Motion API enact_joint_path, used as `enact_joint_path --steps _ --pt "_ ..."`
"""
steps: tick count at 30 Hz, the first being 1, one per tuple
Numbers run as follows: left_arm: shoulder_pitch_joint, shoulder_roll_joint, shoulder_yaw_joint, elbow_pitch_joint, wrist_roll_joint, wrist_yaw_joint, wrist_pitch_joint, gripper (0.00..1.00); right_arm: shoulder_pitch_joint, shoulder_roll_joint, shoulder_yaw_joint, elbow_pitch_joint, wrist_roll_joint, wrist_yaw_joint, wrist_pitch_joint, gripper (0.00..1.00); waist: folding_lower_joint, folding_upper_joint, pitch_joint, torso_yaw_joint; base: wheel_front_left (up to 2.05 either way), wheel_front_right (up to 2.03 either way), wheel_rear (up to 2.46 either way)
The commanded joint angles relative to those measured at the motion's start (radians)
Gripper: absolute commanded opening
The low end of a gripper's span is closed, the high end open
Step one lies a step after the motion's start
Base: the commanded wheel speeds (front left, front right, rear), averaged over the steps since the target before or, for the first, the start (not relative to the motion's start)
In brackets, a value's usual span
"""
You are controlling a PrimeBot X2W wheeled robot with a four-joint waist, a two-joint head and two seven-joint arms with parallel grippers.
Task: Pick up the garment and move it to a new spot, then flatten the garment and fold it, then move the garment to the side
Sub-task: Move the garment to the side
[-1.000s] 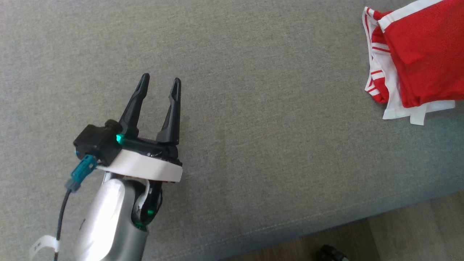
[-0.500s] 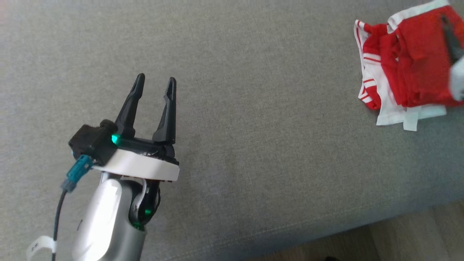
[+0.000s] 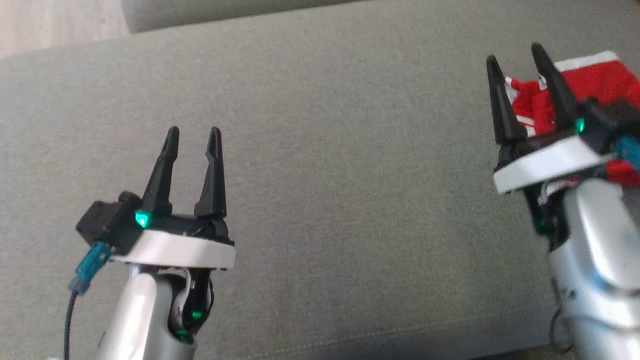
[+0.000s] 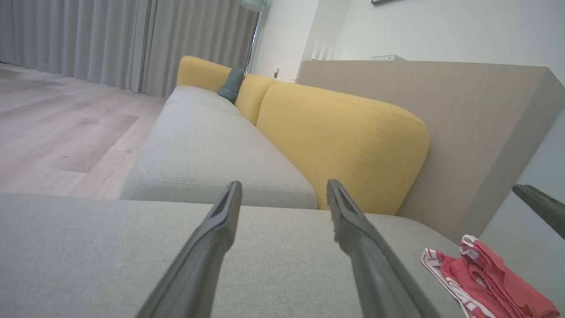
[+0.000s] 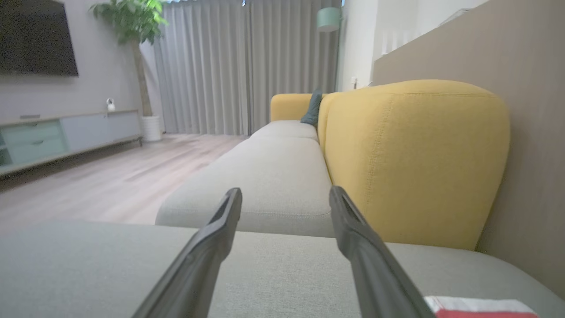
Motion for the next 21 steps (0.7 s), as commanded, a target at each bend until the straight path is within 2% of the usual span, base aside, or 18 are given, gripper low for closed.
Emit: enact_joint_path --steps 1,4,8,12,15,21 --pt "-0.013 0.007 0.032 -0.04 -0.002 0.007 -0.005 1.0 0.015 0.022 -0.013 -0.037 -0.008 -0.001 -0.02 1.0 0.0 0.0 -0.034 0.03 0.0 0.0 0.0" --pt "0.013 0.007 0.028 -0.046 -0.001 0.014 -0.005 1.0 0.089 0.104 -0.066 -0.046 -0.042 -0.001 -0.059 1.0 0.0 0.0 -0.064 0.049 0.0 0.0 0.0" --pt "0.044 0.007 0.024 -0.044 0.0 0.02 -0.005 1.0 0.176 0.15 -0.091 -0.053 -0.078 -0.001 -0.094 1.0 0.0 0.0 -0.091 0.071 0.0 0.0 0.0" --pt "0.073 0.007 0.022 -0.039 0.007 0.034 -0.005 1.0 0.259 0.165 -0.103 -0.072 -0.084 -0.001 -0.115 1.0 0.0 0.0 -0.107 0.084 0.0 0.0 0.0" --pt "0.094 0.007 0.013 -0.041 0.013 0.029 -0.005 1.0 0.31 0.166 -0.085 -0.088 -0.034 -0.001 -0.121 1.0 0.0 0.0 -0.112 0.087 0.0 0.0 0.0" --pt "0.115 0.007 0.031 -0.061 0.005 0.035 -0.005 1.0 0.35 0.167 -0.066 -0.141 -0.004 -0.001 -0.123 1.0 0.0 0.0 -0.117 0.081 0.0 0.0 0.0"
